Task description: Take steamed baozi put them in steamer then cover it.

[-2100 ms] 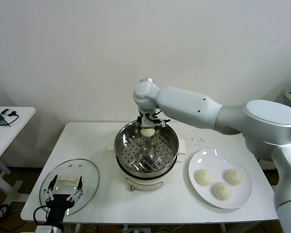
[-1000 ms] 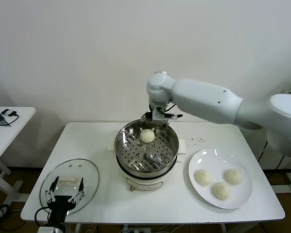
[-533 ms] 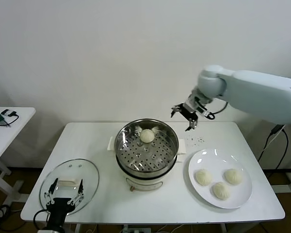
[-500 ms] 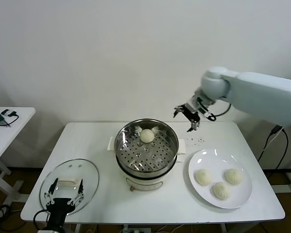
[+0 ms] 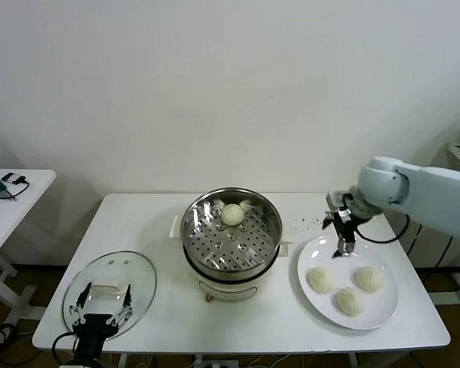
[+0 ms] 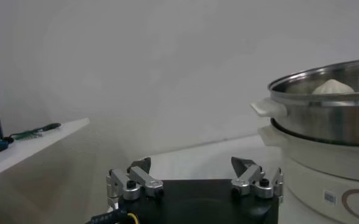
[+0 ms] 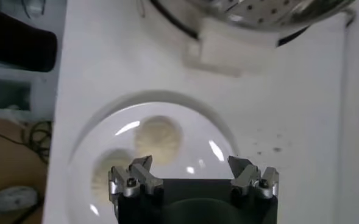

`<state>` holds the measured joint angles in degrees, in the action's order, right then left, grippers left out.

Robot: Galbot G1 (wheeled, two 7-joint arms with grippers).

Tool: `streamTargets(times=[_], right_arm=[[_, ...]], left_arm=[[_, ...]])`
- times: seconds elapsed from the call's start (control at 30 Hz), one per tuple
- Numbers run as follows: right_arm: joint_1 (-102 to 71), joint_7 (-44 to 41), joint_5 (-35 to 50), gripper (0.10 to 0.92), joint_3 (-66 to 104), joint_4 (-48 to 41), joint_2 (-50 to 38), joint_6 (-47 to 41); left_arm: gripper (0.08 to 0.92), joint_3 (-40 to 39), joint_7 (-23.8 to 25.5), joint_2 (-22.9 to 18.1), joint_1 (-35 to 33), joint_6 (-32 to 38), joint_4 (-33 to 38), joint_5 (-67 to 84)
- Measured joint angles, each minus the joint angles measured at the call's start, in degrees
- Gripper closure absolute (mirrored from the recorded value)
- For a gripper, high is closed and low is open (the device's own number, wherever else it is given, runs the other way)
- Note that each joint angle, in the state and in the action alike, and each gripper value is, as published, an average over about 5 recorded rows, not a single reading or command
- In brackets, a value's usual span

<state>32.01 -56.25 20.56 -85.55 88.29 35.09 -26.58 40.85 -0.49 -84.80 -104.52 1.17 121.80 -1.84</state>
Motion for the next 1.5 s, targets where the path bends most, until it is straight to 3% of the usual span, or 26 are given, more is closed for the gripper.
streamTargets(times=[0.93, 1.23, 1.5], right_arm=[[-21.4, 0.5, -7.0, 0.208, 14.4, -10.9, 5.8, -1.5], [-22.5, 0.5, -7.6, 0.327, 15.6, -11.6, 6.1, -0.7], [-20.5, 0.4, -6.5, 0.359, 15.4, -11.2, 5.1, -0.2]], left_arm=[[0.177, 0.8, 0.2, -0.1, -0.4, 0.2, -0.4, -0.1], [0.177, 0.7, 0.3, -0.1, -0.3, 0.2, -0.4, -0.1], [0.177, 0.7, 0.3, -0.2, -0.4, 0.2, -0.4, -0.1]])
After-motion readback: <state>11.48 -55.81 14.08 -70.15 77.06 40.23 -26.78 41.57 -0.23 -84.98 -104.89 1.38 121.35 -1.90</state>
